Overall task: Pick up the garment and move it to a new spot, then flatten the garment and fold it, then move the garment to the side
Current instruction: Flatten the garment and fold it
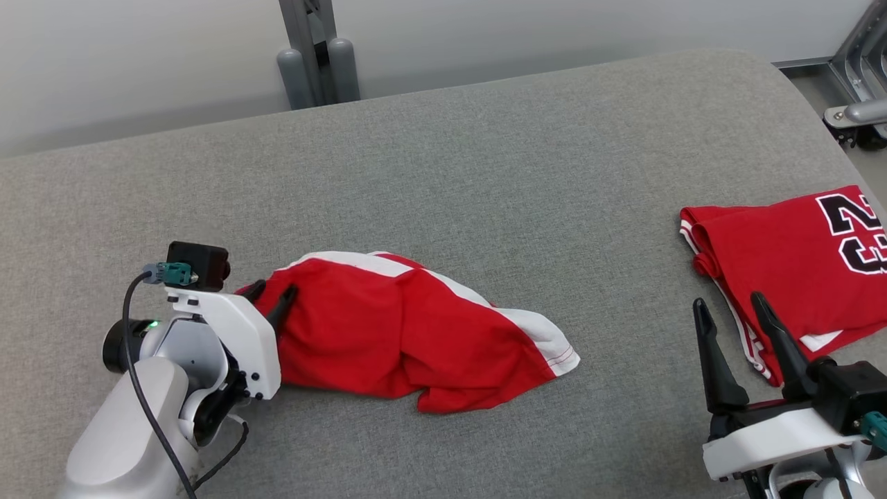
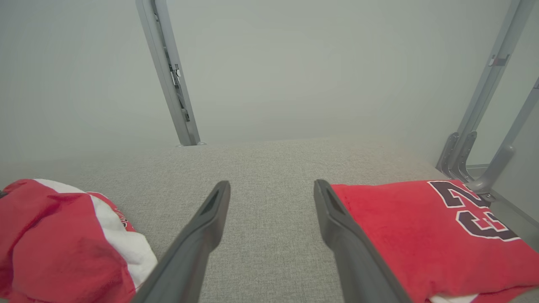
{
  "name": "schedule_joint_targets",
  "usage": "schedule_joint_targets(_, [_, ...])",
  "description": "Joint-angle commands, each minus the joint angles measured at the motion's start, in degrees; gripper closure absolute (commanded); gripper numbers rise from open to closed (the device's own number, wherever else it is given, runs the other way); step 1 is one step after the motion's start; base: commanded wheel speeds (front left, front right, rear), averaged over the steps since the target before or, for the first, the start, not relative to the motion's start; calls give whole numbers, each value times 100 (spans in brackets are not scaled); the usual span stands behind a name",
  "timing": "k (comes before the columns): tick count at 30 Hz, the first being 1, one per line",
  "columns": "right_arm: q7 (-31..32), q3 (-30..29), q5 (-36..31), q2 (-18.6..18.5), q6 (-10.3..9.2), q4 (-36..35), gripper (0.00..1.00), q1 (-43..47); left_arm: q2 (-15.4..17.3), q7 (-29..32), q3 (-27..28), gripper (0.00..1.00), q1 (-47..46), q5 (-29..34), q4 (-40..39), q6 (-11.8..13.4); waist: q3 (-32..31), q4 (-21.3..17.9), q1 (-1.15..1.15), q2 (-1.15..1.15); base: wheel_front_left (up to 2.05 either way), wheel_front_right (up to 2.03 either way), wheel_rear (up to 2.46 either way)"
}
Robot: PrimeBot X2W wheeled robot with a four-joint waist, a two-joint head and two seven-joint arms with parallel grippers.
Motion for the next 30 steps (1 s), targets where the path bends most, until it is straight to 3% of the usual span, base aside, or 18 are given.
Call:
schedule_joint_targets(1, [-68,-38,38,-31,-2,23,0,-71,-6,104,18,59,-96,-97,110,-44,20,23,0,0,0,0,0])
schedule_joint_targets(2, [-71,-40,40,-30,-2,29,0,-86,-14,136,10,74,-121,-119,133,-67,28,34,0,0,0,0,0])
schedule_joint_targets(3, [-75,-43,37,-31,-2,33,0,-98,-14,124,-1,100,-146,-122,149,-84,35,45,0,0,0,0,0])
schedule_joint_targets(10, [-95,-106,21,-31,-2,48,0,-153,-79,-45,-79,100,-63,-125,-50,-134,78,160,0,0,0,0,0])
schedule_joint_targets(25, [31,-336,-120,-32,-2,-121,0,-89,63,-954,-273,100,1860,358,-2079,709,147,745,0,0,0,0,0])
schedule_joint_targets(30, [109,-363,-177,-32,-2,-210,0,-136,21,-1164,-412,100,2314,376,-2309,755,175,929,0,0,0,0,0])
